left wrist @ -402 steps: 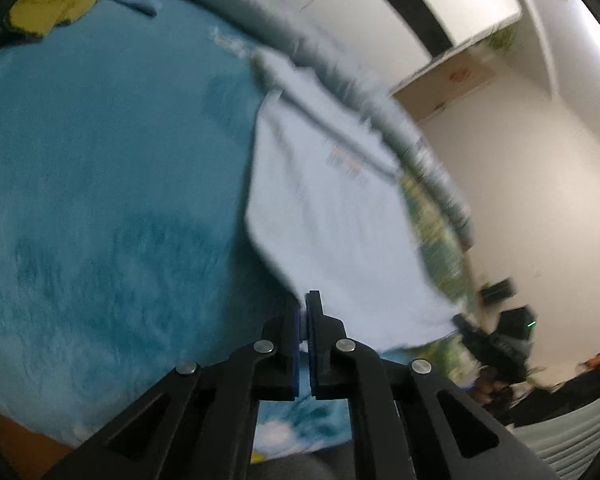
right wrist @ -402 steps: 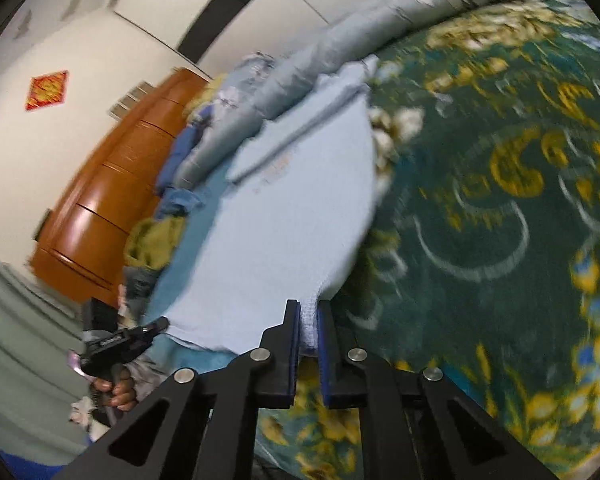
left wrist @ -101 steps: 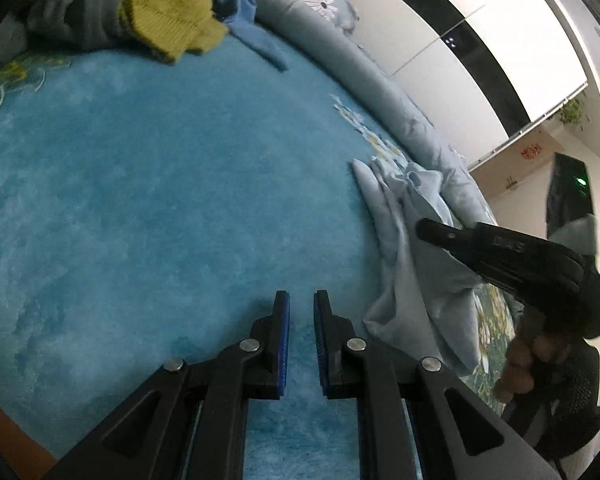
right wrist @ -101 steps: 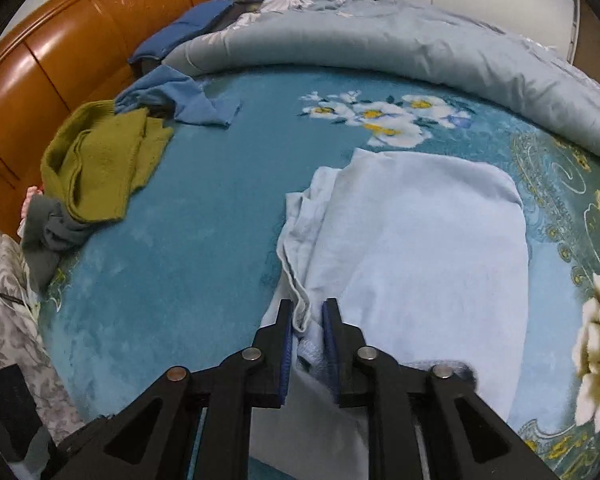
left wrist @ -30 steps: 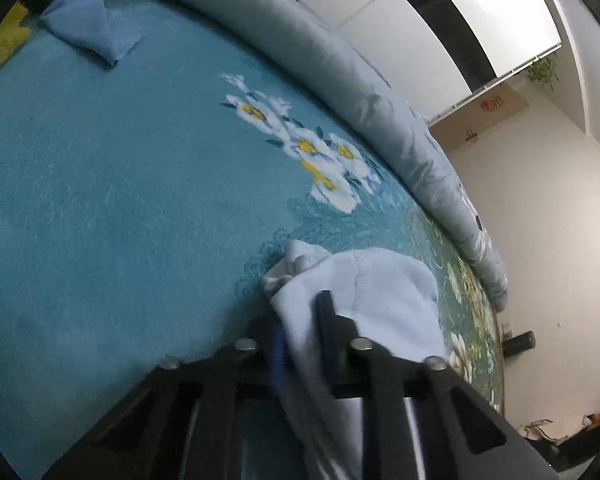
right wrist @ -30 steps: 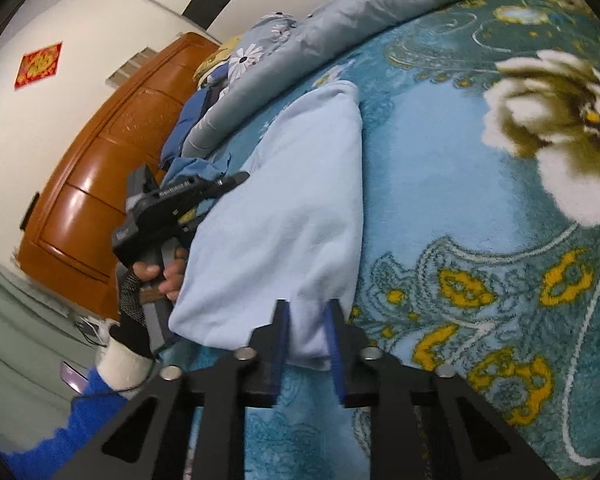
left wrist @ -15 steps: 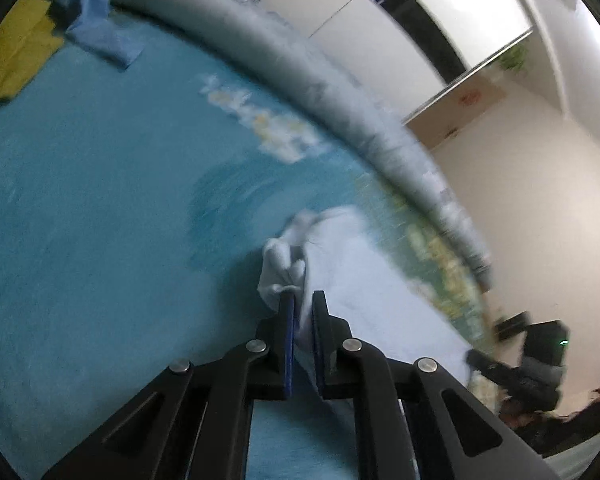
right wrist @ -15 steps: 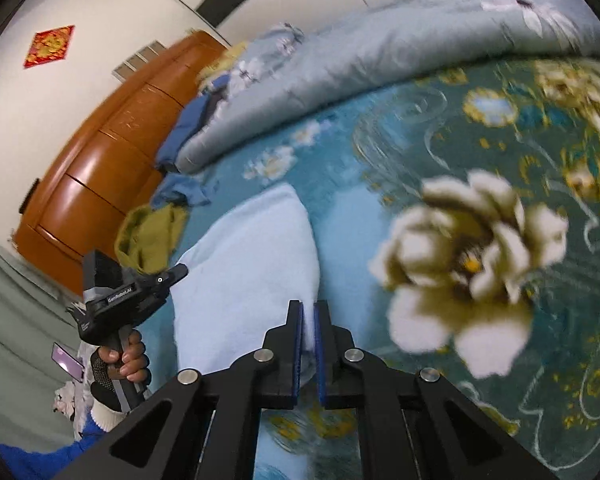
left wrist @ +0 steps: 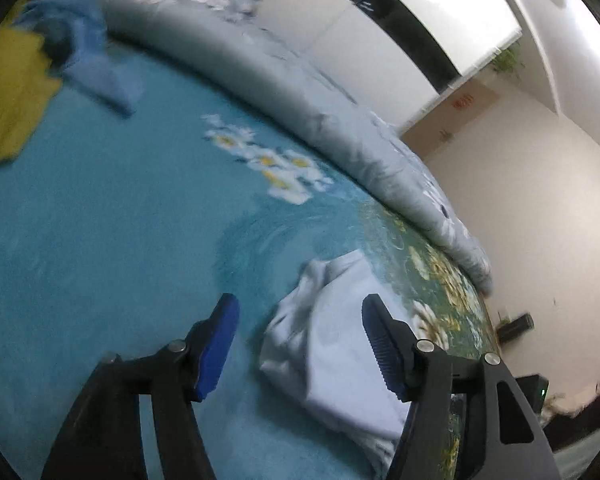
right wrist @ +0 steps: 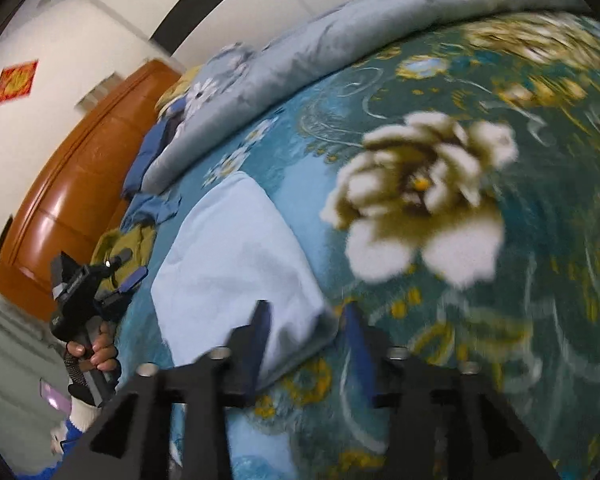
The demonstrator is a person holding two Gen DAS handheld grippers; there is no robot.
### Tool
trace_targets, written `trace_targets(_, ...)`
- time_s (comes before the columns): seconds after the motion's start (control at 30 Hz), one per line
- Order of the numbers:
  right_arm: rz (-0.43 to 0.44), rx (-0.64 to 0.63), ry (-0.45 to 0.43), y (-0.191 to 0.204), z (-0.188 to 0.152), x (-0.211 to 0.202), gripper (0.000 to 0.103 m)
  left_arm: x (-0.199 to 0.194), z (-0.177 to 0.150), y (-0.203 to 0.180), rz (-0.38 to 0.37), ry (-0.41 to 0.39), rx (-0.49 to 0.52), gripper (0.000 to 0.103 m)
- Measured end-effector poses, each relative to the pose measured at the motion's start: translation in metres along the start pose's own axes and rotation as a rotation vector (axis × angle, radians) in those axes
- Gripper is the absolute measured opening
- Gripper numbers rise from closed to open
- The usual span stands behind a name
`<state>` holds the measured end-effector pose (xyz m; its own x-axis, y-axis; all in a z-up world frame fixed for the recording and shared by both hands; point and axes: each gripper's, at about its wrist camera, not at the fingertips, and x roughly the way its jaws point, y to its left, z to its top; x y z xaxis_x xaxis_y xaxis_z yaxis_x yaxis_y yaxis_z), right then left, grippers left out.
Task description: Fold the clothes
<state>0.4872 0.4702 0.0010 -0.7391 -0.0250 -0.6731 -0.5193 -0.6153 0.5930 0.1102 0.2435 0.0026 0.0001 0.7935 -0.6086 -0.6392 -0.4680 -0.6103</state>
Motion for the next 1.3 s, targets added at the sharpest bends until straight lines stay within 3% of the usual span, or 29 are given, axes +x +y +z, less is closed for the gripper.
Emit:
trace_targets(0.2, 0.054, 0.135, 0.050, 0.013, -0.042, 0.017, 0.047, 0.061, 0.010, -0.020, 0.054, 0.197, 0.157, 0.066)
trace_targets(0.33, 0.062, 0.228, -0.003, 0.017, -0.051, 0.024, 0.047, 0.087, 0.000, -0.025, 0.028, 0.300, 0.221, 0.065)
trace_targets(0.4, 0.073, 0.260, -0.037, 0.016, -0.051, 0.028, 0.047, 0.086, -0.001, -0.028, 0.027, 0.287, 0.242, 0.064)
trace_targets(0.47, 0.091, 0.276, -0.065, 0.015, -0.050, 0.029, 0.044, 0.086, 0.000, -0.027, 0.041, 0.275, 0.233, 0.039)
trace_targets(0.53, 0.097, 0.279, -0.071, 0.014, -0.048, 0.030, 0.019, 0.082, -0.002, -0.026, 0.050, 0.261, 0.225, 0.023)
trace_targets(0.57, 0.104, 0.274, -0.068, 0.013, -0.045, 0.030, 0.016, 0.079, -0.004, -0.026, 0.049, 0.247, 0.218, 0.018)
trace_targets(0.6, 0.118, 0.267, -0.062, 0.013, -0.040, 0.030, 0.009, 0.075, -0.006, -0.027, 0.045, 0.234, 0.211, 0.017)
trace_targets(0.77, 0.179, 0.116, -0.022, 0.018, -0.003, 0.013, 0.007, 0.035, -0.026, -0.042, -0.013, 0.160, 0.169, 0.014)
trace_targets(0.87, 0.148, -0.019, -0.006, 0.018, 0.024, -0.011, 0.007, 0.012, -0.051, -0.052, -0.052, 0.140, 0.162, 0.014)
trace_targets(0.93, 0.117, -0.103, 0.019, 0.017, 0.036, -0.023, 0.007, 0.006, -0.071, -0.055, -0.039, 0.138, 0.175, 0.014)
trace_targets(1.07, 0.085, -0.090, 0.073, -0.005, 0.024, -0.015, 0.007, 0.014, -0.085, -0.043, -0.004, 0.144, 0.142, 0.015)
trace_targets(1.17, 0.099, -0.022, 0.075, -0.025, 0.011, -0.004, 0.007, 0.021, -0.086, -0.027, -0.021, 0.157, 0.072, 0.015)
trace_targets(1.3, 0.118, 0.004, 0.059, -0.033, 0.001, 0.000, 0.011, 0.015, -0.083, -0.032, -0.042, 0.145, 0.082, 0.019)
